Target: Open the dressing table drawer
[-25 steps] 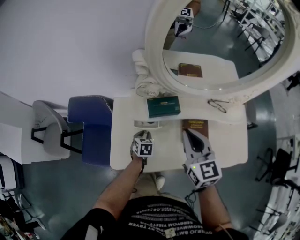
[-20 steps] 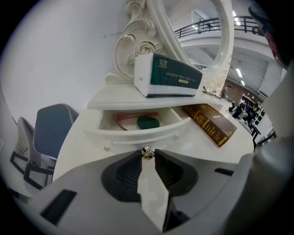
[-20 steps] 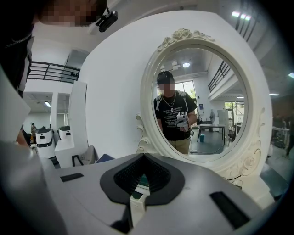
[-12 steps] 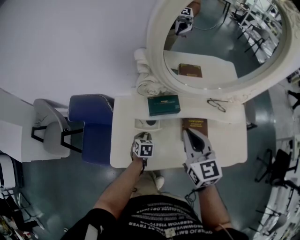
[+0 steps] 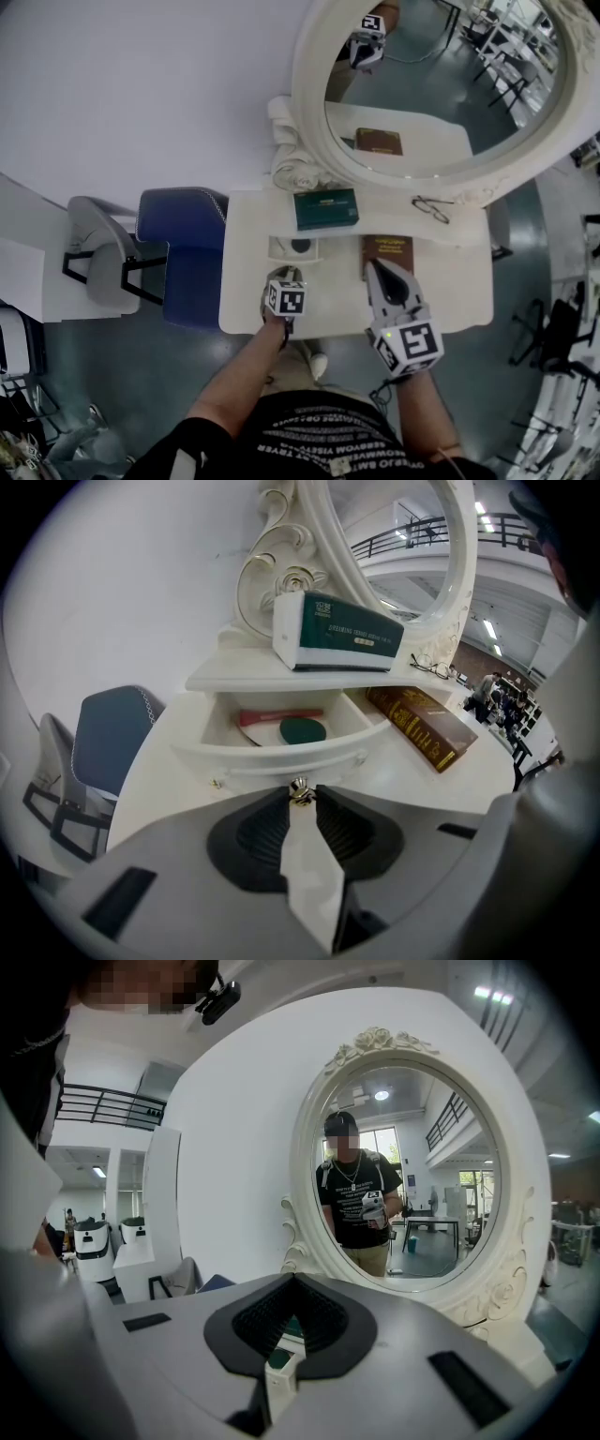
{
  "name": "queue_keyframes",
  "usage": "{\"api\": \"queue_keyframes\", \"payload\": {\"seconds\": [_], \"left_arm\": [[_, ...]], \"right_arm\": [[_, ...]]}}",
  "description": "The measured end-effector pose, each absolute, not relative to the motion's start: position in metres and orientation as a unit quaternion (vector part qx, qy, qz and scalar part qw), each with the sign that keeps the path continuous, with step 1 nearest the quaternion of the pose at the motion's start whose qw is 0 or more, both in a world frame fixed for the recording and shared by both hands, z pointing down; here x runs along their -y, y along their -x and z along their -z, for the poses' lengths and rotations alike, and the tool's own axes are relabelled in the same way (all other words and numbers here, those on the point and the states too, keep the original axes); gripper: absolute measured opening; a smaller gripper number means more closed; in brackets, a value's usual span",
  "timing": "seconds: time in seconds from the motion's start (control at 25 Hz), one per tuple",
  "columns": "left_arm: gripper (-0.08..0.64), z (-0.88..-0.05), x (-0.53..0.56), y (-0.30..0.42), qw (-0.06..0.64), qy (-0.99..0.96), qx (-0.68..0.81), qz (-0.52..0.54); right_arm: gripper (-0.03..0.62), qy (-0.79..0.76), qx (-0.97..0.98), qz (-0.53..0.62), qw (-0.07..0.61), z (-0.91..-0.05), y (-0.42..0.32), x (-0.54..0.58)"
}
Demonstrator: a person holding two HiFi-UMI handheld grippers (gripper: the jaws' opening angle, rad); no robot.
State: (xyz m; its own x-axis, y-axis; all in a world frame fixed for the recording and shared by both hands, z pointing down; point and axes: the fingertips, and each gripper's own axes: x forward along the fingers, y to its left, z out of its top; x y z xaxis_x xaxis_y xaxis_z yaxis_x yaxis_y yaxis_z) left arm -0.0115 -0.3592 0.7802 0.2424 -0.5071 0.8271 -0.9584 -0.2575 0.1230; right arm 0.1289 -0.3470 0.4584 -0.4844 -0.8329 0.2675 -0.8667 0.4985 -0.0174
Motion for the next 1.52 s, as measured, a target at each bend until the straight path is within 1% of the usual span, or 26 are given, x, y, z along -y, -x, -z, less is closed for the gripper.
{"api": "queue_keyframes", "payload": {"seconds": [0.2, 0.36, 0.48, 0.84, 0.96, 1.12, 1.16, 1.36, 1.52], "left_arm": [[0.089, -0.776, 0.360, 0.015, 0.321, -0.712, 0.520, -0.347], [0.092, -0.786, 0.357, 0.010, 0.333, -0.716, 0.518, -0.328], [0.129, -0.785, 0.358, 0.011, 0.331, -0.722, 0.522, -0.313], [0.135, -0.741, 0.350, 0.033, 0.299, -0.733, 0.552, -0.261], [0.128, -0.714, 0.350, 0.041, 0.269, -0.742, 0.569, -0.231], [0.031, -0.657, 0.354, 0.051, 0.201, -0.753, 0.596, -0.194], [0.020, -0.642, 0.353, 0.052, 0.187, -0.758, 0.598, -0.180], [0.003, -0.563, 0.348, 0.041, 0.127, -0.801, 0.574, -0.113], [0.003, -0.514, 0.342, 0.033, 0.077, -0.816, 0.563, -0.106]], "right_arm": [[0.002, -0.495, 0.858, -0.076, 0.111, -0.458, -0.131, 0.344], [0.002, -0.496, 0.858, -0.072, 0.110, -0.454, -0.131, 0.345], [0.002, -0.498, 0.857, -0.072, 0.110, -0.453, -0.132, 0.344], [0.002, -0.503, 0.854, -0.074, 0.108, -0.453, -0.137, 0.336], [0.002, -0.505, 0.853, -0.072, 0.108, -0.454, -0.138, 0.333], [0.002, -0.504, 0.854, -0.071, 0.109, -0.455, -0.140, 0.327], [0.002, -0.504, 0.854, -0.070, 0.108, -0.455, -0.140, 0.325], [0.002, -0.503, 0.854, -0.069, 0.111, -0.456, -0.140, 0.315], [0.002, -0.505, 0.854, -0.066, 0.106, -0.454, -0.143, 0.308]]}}
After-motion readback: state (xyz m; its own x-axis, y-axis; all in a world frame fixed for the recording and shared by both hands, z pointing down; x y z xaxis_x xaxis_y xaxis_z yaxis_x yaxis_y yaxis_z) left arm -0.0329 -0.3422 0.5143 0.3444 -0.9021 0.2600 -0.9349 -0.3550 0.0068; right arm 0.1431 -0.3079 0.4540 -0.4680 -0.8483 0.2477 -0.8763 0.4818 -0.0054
